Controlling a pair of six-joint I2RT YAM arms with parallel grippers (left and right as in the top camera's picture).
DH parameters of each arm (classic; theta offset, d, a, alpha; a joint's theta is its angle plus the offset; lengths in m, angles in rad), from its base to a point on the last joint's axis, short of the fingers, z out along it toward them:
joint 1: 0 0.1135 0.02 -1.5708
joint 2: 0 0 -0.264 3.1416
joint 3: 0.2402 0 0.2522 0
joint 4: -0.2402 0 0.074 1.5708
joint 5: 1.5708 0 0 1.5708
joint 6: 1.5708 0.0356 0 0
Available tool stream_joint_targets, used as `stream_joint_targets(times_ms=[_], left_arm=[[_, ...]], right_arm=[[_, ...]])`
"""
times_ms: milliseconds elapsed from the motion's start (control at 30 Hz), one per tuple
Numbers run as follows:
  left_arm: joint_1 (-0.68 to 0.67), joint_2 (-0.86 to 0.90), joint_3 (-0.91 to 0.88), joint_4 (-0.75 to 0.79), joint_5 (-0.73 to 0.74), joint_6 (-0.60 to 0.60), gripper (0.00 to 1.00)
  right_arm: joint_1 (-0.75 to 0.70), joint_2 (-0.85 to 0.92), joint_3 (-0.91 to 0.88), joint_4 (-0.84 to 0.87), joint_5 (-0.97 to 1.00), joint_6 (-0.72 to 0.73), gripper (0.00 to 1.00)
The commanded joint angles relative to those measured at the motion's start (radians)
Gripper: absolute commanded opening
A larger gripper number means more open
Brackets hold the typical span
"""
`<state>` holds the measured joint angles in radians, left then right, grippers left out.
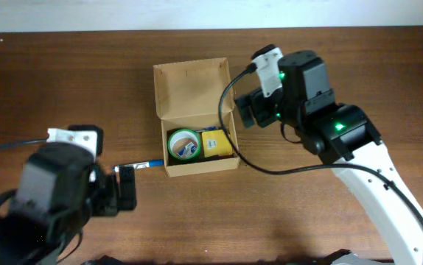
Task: Pack container
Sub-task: 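Lower the blue pen into the box, open right gripper, withdraw, then move the left gripper over the white marker left of the box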
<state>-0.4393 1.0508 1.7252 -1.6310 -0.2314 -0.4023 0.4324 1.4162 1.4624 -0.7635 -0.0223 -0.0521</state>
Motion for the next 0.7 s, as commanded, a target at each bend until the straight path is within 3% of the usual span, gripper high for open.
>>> stream_joint_targets(times_ms=[0,433,667], left_arm=[[-0.003,0.015,-0.047,0.005,-0.099,-0.254,1.00],[-0.003,0.014,-0.281,0.174,-0.098,-0.302,1.00],[-0.003,0.014,-0.371,0.269,-0.056,-0.302,1.00]], right_arm=[[-0.024,-0.018,0.015,-0.034,0.005,0.042,0.99],[-0.035,-0.058,0.025,-0.270,-0.134,-0.014,0.99],[-0.035,-0.142,0.132,-0.420,-0.180,-0.068,0.99]])
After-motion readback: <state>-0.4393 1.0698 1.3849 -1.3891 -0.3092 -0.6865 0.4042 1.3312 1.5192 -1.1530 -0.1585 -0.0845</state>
